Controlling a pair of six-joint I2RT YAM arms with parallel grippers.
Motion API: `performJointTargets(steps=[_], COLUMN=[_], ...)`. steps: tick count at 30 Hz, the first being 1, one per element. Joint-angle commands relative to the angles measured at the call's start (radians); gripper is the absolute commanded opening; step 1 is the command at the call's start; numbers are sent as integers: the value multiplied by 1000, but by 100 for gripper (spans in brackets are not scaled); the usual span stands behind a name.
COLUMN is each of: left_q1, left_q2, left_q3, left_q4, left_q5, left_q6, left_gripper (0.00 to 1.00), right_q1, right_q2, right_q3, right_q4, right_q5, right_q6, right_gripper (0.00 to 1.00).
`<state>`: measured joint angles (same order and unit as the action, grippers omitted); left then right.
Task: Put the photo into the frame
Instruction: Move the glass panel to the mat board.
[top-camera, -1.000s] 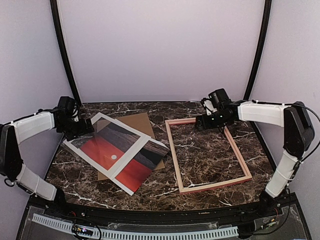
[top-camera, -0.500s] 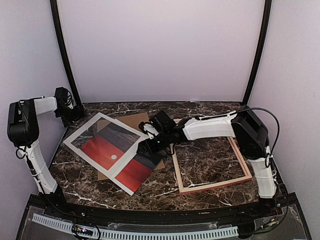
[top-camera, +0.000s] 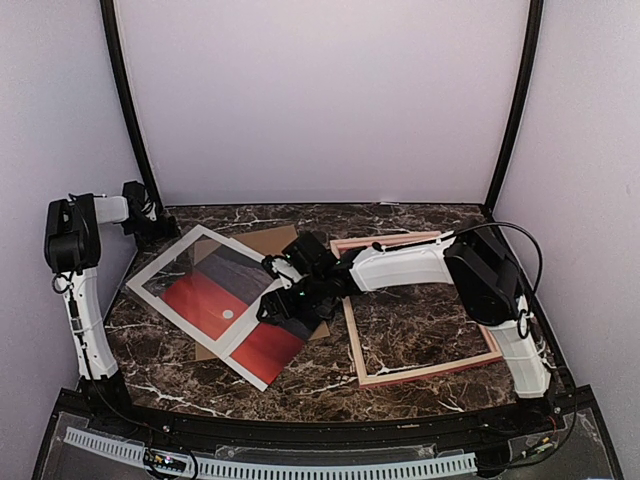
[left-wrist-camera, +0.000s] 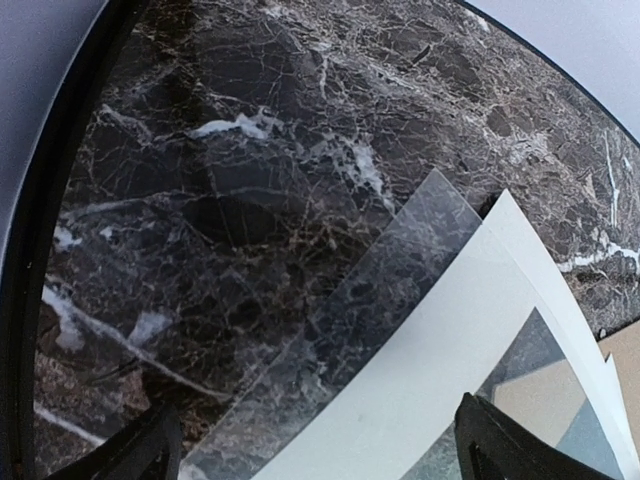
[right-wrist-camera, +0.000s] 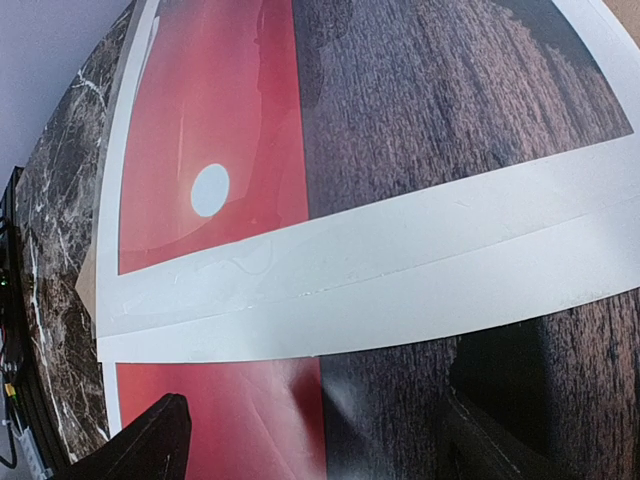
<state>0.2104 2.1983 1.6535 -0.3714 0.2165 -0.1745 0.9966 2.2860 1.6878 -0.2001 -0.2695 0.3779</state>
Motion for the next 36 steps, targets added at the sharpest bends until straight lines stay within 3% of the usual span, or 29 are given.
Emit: performJointTargets(steps=[1, 13, 21, 30, 36], left_q1=[8, 3, -17, -131, -162], left_q2=[37, 8, -165, -389, -529], left_q3=[54, 6, -253, -525, -621], left_q4=[-51, -257, -248, -201, -180], left_q5=[23, 61, 142, 190, 177], left_q6=[39, 39, 18, -13, -38], left_gripper=[97, 83, 75, 70, 67], right_q1=[16, 2, -29, -72, -100], right_q2=[18, -35, -87, -114, -128], right_q3=[11, -39, -130, -158, -165], right_q4=[20, -13, 18, -1, -33], right_q5=[-3, 100, 131, 140, 146], right_q6=[38, 191, 291, 330, 318], right_gripper=[85, 85, 86, 86, 85])
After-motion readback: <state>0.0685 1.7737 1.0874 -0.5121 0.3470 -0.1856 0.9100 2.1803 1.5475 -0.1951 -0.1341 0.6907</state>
